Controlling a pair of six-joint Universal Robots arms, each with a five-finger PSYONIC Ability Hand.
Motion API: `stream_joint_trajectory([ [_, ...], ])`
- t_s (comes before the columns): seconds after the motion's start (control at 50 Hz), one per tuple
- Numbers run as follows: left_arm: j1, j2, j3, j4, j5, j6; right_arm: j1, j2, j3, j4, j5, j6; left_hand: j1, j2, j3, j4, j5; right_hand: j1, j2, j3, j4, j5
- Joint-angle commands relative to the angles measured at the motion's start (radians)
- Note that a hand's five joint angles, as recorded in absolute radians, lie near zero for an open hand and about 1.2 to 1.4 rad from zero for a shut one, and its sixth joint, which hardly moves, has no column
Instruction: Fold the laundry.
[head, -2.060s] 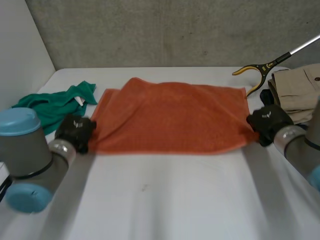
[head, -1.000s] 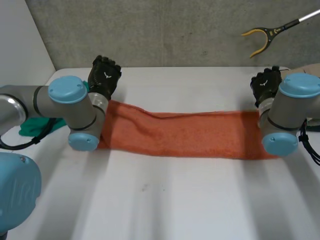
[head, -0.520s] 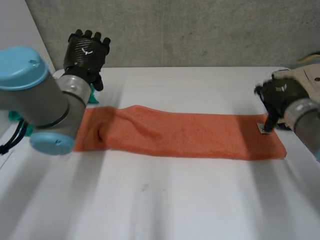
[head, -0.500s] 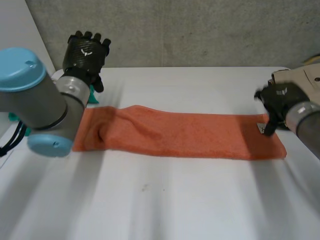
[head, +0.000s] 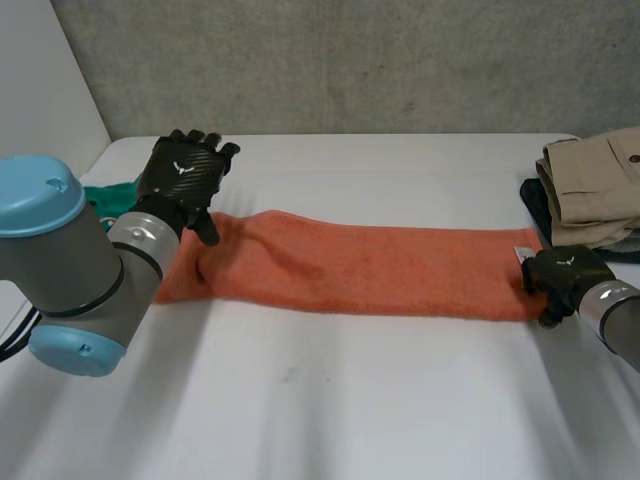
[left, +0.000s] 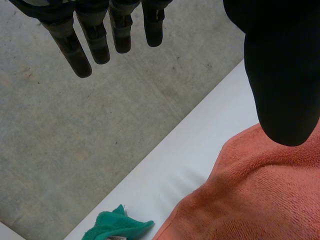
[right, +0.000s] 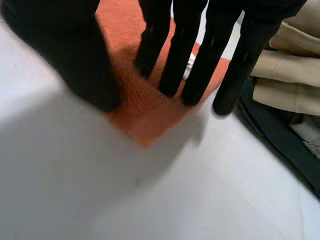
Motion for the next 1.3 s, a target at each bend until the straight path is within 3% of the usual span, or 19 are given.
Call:
stream_joint_trajectory([
  [0.02, -0.003, 0.000, -0.005, 0.003, -0.002, 0.000, -0.009, -0.001, 0.024, -0.098, 0.079, -0.044, -0.014, -0.034, -0.037, -0.028, -0.049, 0.539, 0.524, 0.545, 0.547, 0.548],
  [0.1, -0.003, 0.020, -0.018, 0.003, -0.005, 0.000, -0.046, -0.087, 0.074, -0.197, 0.155, -0.070, -0.014, -0.034, -0.037, -0.028, -0.049, 0.539, 0.524, 0.545, 0.547, 0.548],
  [0.22, 0.003, 0.097, -0.051, 0.003, 0.000, 0.000, -0.214, -0.168, 0.102, -0.158, 0.136, -0.270, -0.014, -0.034, -0.037, -0.028, -0.049, 0.539, 0.524, 0.545, 0.547, 0.548],
  [0.32, 0.008, 0.137, -0.075, 0.003, 0.001, 0.000, -0.262, -0.168, 0.064, -0.169, 0.144, -0.402, -0.014, -0.034, -0.037, -0.028, -0.049, 0.539, 0.524, 0.545, 0.547, 0.548],
  [0.4, 0.009, 0.151, -0.092, 0.003, 0.000, 0.000, -0.160, -0.171, 0.044, -0.216, 0.115, -0.433, -0.014, -0.034, -0.037, -0.028, -0.049, 0.539, 0.524, 0.545, 0.547, 0.548],
  [0.56, 0.008, 0.174, -0.112, 0.003, -0.002, 0.000, 0.222, -0.162, 0.002, -0.440, -0.098, -0.432, -0.014, -0.034, -0.037, -0.028, -0.049, 0.539, 0.524, 0.545, 0.547, 0.548],
  [0.66, 0.008, 0.184, -0.126, 0.003, -0.002, 0.000, 0.472, -0.003, -0.086, -0.536, -0.259, -0.436, -0.014, -0.034, -0.037, -0.028, -0.049, 0.539, 0.524, 0.545, 0.547, 0.548],
  [0.74, 0.003, 0.186, -0.135, 0.003, -0.004, -0.002, 0.632, 0.120, -0.154, -0.491, -0.293, -0.442, -0.014, -0.034, -0.037, -0.028, -0.049, 0.539, 0.524, 0.545, 0.547, 0.548],
  [0.84, -0.003, 0.183, -0.140, 0.006, -0.002, 0.000, 0.683, 0.203, -0.206, -0.384, -0.284, -0.439, -0.014, -0.034, -0.037, -0.028, -0.049, 0.482, 0.466, 0.488, 0.490, 0.491],
  [0.86, -0.003, 0.181, -0.138, 0.009, -0.002, -0.002, 0.681, 0.205, -0.211, -0.366, -0.275, -0.439, -0.014, -0.034, -0.037, -0.028, -0.049, 0.211, 0.196, 0.217, 0.219, 0.220],
  [0.88, -0.003, 0.177, -0.135, 0.012, -0.002, 0.000, 0.672, 0.197, -0.214, -0.341, -0.251, -0.430, -0.014, -0.034, -0.037, -0.028, -0.049, -0.440, -0.455, -0.434, -0.432, -0.431],
  [0.9, -0.005, 0.174, -0.132, 0.018, -0.002, -0.002, 0.672, 0.188, -0.214, -0.332, -0.228, -0.426, -0.014, -0.034, -0.037, -0.028, -0.049, -0.683, -0.698, -0.677, -0.675, -0.673],
  [1.0, -0.029, 0.146, -0.095, 0.062, -0.002, 0.000, 0.655, 0.082, -0.185, -0.309, -0.018, -0.278, -0.014, -0.034, -0.037, -0.028, -0.049, -0.683, -0.698, -0.677, -0.675, -0.673],
  [1.06, -0.073, 0.102, -0.055, 0.075, -0.004, 0.001, 0.574, -0.040, -0.136, -0.280, 0.081, -0.039, -0.014, -0.034, -0.037, -0.028, -0.049, -0.683, -0.698, -0.677, -0.675, -0.673],
  [1.12, -0.110, 0.065, -0.025, 0.076, -0.004, 0.003, 0.504, -0.105, -0.081, -0.205, 0.073, 0.168, -0.014, -0.034, -0.037, -0.028, -0.049, -0.683, -0.698, -0.677, -0.675, -0.673],
  [1.16, -0.141, 0.017, 0.003, 0.075, -0.005, 0.003, 0.484, -0.113, -0.062, -0.152, 0.063, 0.228, -0.014, -0.034, -0.037, -0.028, -0.049, -0.683, -0.698, -0.677, -0.675, -0.673],
  [1.3, -0.239, -0.143, 0.104, 0.067, -0.008, 0.006, 0.375, -0.091, 0.025, -0.043, 0.082, 0.213, -0.014, -0.034, -0.037, -0.028, -0.049, -0.683, -0.698, -0.677, -0.675, -0.673],
])
